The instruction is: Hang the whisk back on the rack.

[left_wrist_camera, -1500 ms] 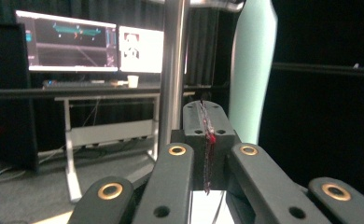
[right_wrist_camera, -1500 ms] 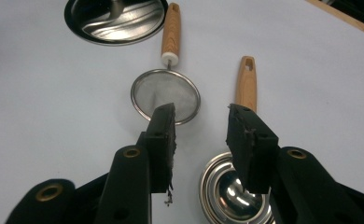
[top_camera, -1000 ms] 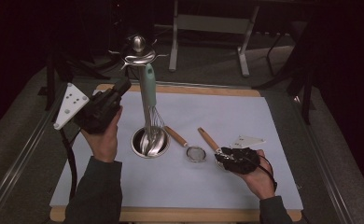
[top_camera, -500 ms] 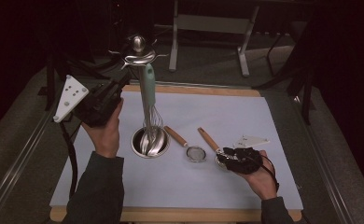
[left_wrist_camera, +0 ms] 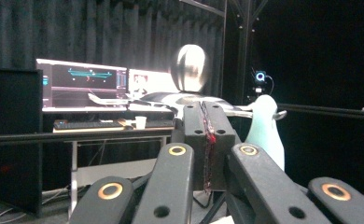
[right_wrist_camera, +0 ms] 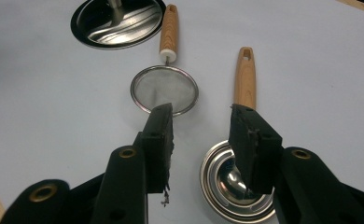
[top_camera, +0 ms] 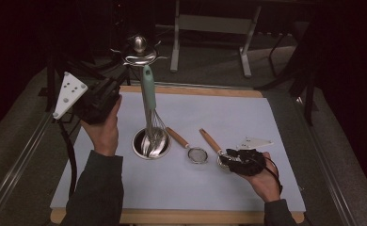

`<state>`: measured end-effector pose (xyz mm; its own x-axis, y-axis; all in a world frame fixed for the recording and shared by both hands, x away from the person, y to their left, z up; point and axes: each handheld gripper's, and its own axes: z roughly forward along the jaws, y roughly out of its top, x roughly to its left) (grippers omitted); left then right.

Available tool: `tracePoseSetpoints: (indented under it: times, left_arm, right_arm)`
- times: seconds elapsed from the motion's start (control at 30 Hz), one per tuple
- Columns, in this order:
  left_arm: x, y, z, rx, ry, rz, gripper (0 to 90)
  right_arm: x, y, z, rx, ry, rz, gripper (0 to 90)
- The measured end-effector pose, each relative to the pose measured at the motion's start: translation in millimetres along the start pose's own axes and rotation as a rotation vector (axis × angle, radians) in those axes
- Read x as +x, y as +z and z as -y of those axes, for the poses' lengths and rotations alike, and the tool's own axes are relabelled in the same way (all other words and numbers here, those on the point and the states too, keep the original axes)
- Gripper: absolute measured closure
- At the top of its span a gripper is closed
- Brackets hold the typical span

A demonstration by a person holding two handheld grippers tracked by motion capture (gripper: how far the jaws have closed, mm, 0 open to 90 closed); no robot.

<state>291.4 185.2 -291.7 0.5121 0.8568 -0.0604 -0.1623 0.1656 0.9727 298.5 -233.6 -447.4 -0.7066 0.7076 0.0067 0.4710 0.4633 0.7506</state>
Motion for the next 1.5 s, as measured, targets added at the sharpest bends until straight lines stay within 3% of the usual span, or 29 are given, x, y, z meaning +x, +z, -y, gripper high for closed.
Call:
tracePoseSetpoints:
  times: [0.33,0.73,1.5]
  left_arm:
    - [10.8,1.9,-1.4,-0.002,-0.024,-0.012,90.0]
    - [17.3,7.2,-1.4,-0.002,-0.015,-0.057,90.0]
    - [30.4,21.4,-2.4,0.017,-0.034,-0.095,89.9]
  right_arm:
    - [-0.8,-0.8,0.8,0.001,0.005,0.003,59.0]
    - [1.1,-3.3,-0.4,0.0,-0.004,0.011,58.6]
    - [0.6,-5.7,-0.5,-0.008,-0.004,0.014,58.7]
